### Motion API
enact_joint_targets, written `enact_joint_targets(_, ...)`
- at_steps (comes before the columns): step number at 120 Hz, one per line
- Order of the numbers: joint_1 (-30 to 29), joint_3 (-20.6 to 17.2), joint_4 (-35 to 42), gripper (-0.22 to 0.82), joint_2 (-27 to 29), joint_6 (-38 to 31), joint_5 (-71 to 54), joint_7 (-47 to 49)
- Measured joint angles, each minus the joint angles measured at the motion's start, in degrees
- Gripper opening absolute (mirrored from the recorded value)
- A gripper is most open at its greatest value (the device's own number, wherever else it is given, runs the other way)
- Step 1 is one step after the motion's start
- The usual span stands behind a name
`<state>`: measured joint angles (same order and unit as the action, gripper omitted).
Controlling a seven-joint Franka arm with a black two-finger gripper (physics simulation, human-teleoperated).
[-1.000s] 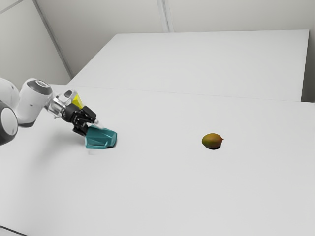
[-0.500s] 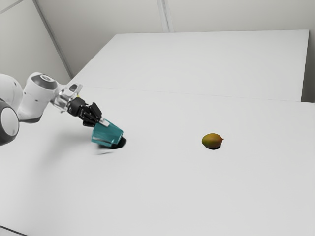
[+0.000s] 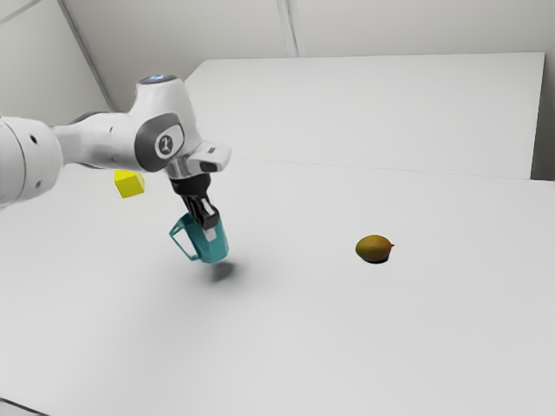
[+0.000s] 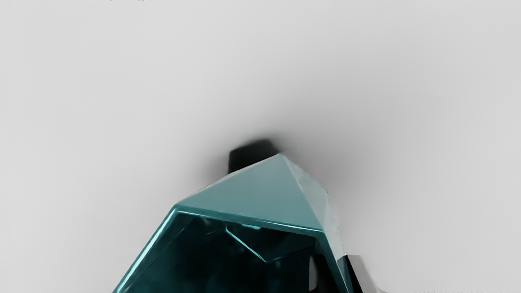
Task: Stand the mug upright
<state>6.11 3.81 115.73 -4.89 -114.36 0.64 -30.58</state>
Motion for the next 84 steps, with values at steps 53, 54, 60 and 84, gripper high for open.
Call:
enact_joint_targets(53,4.2,-1.2,3.8,-0.18,-1.4,-9.5,-6.5,14.6)
enact_joint_targets(54,4.2,-1.2,3.8,-0.18,-1.5,-9.6,-6.5,14.9)
enact_joint_targets(60,4.3,-1.2,3.8,-0.18,-1.8,-10.1,-6.4,16.2)
enact_joint_targets(84,4.3,-1.2,3.8,-0.18,-3.4,-11.1,-6.3,20.5)
